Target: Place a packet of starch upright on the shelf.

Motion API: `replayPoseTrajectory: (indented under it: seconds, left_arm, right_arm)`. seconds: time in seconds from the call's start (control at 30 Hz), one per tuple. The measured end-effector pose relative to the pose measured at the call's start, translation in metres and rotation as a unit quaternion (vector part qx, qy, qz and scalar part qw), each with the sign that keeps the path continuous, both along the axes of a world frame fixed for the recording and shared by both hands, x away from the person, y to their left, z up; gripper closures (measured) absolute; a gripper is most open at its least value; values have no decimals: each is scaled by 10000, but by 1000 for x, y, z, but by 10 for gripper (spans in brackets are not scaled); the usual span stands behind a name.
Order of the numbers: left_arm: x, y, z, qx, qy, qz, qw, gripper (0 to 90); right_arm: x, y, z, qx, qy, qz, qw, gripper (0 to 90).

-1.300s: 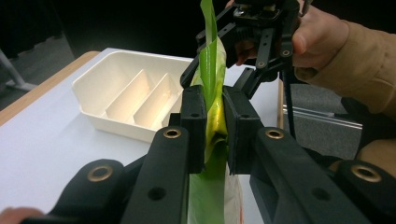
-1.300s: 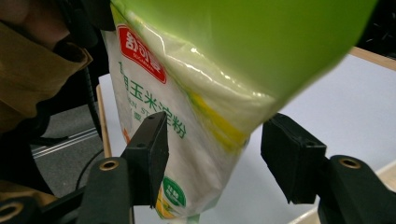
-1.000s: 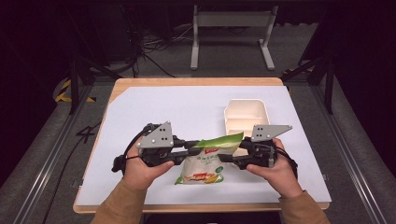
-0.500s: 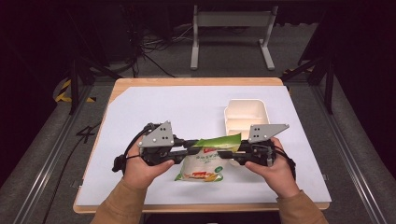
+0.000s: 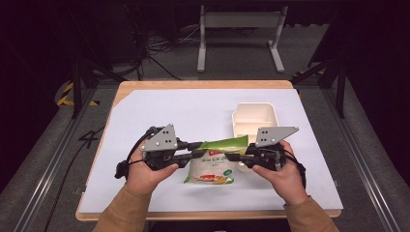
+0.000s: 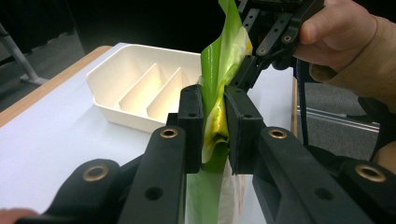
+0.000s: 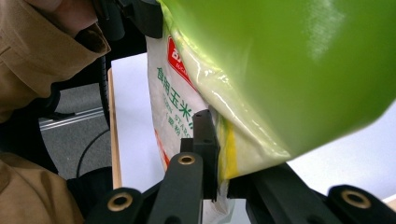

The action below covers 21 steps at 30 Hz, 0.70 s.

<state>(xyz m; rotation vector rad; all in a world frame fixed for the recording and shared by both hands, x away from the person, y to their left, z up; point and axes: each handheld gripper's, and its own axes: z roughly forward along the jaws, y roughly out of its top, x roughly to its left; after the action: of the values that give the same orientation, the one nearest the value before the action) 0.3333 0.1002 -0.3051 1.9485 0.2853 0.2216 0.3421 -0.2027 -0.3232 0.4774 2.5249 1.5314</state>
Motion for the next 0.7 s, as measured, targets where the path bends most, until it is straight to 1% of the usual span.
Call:
replayPoseTrajectory:
  seconds: [0.03,0.1,0.13,0.23,0.3,0.37,0.47,0.57,0.6,0.63,0.7]
  left_arm:
    - [0,1,0,-8,0,-12,10000,785]
    - [1,4,0,-79,30,5,10000,781]
    - [1,4,0,-79,30,5,10000,778]
    - [3,8,-1,-224,62,33,9997,764]
    - [4,9,-1,-270,55,62,9996,754]
    - [4,11,-2,-388,105,96,9991,733]
    - [6,15,-1,-517,99,124,9985,700]
    - [6,20,1,-739,187,180,9969,685]
    - [6,20,1,-739,187,180,9969,680]
    - [6,22,1,-789,172,243,9964,680]
    - [7,25,2,-821,202,332,9959,662]
  right_arm:
    - [0,1,2,-29,-39,1,10000,858]
    - [0,2,4,-36,-58,23,10000,859]
    - [0,2,4,-36,-58,23,10000,859]
    - [1,4,11,-93,-107,23,9999,862]
    - [1,5,15,-146,-136,-22,9998,863]
    - [0,5,20,-165,-164,-43,9997,863]
    - [0,6,25,-206,-208,-52,9996,864]
    - [2,6,31,-233,-220,-51,9995,864]
    - [2,6,31,-233,-220,-51,9995,864]
    - [3,5,33,-235,-228,-45,9995,864]
    - [5,3,39,-265,-253,-70,9993,865]
